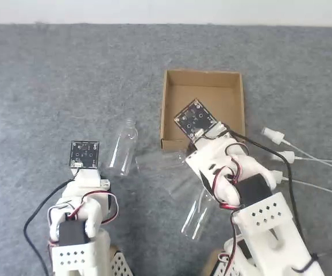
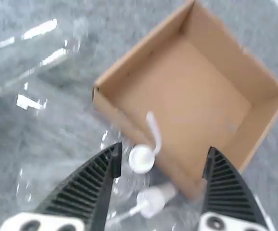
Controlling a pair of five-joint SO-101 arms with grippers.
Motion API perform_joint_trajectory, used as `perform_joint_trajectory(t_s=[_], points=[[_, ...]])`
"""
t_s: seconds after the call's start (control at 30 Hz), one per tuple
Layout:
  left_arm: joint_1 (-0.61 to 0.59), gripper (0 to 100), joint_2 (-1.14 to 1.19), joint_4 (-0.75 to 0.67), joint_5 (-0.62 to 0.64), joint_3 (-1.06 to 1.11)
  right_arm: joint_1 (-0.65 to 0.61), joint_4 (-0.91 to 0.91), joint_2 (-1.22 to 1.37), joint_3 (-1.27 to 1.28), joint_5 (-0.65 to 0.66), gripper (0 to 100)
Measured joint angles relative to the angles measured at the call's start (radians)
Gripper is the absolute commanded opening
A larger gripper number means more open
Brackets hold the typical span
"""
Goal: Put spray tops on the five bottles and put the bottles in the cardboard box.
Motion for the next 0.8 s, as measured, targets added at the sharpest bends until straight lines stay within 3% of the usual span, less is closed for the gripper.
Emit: perform_joint_trajectory(t_s=[0.33,0.6,0.8], points=[[0.000,1,0.000,0.000,0.000,0.000,-0.028,-0.250,0.213,0.000,-0.098,23.2],[0.000,1,0.000,0.000,0.000,0.000,-0.028,-0.299,0.242,0.000,-0.103,1.1],[0.000,1,0.000,0.000,0.000,0.000,-0.008,-0.305,0.244,0.000,-0.103,0.6]])
